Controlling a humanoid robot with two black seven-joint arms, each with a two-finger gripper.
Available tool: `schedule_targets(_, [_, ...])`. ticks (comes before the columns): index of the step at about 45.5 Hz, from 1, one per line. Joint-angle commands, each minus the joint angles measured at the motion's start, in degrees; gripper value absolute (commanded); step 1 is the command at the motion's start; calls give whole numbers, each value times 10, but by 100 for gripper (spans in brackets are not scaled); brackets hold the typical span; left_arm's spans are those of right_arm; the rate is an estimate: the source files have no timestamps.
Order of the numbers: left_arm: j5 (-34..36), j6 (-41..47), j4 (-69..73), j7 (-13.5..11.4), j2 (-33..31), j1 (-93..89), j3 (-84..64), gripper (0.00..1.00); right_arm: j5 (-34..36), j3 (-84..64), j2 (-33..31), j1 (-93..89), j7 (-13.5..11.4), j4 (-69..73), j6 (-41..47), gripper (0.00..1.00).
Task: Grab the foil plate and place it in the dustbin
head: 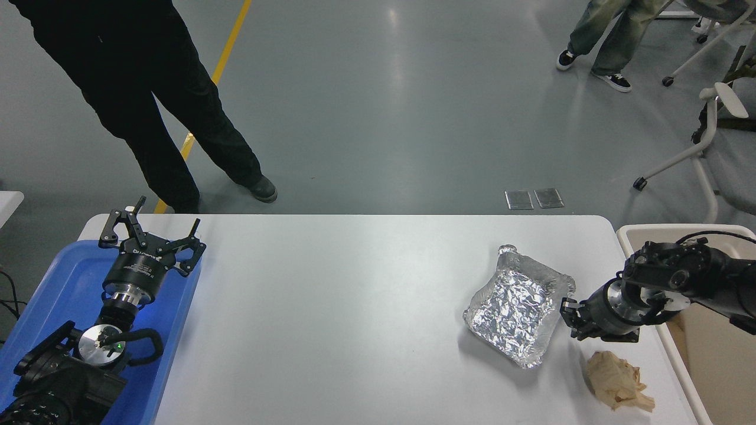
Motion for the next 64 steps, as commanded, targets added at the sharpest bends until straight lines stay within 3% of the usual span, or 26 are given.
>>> schedule_targets(1, [0,0,0,0,0,0,0,99,40,-46,-31,63,-1,64,1,52])
schedule_targets(4, [0,0,0,0,0,0,0,99,40,-63,-42,94,-1,101,2,54])
schedule_targets(9, [0,0,0,0,-1,0,0,99,41,-99,-67,168,-1,177,3,67])
schedule_targets(17, [-1,0,0,0,0,0,0,99,46,-152,-78,279,-1,279,8,70])
schedule_targets(26, [0,0,0,0,-1,0,0,99,122,-216,-74,416,-1,361,57,80])
schedule_targets(29, [0,0,0,0,-1,0,0,99,144,-225,-67,455,-1,369,86,100])
schedule_targets(39, [0,0,0,0,0,0,0,99,156,-238,-53,572,-1,374,195,100])
schedule_targets(48, [0,0,0,0,0,0,0,99,156,-272,-5,663,-1,376,195,100])
schedule_targets(64, [0,0,0,0,-1,-1,0,99,160,-281,39,662,-4,373,195,100])
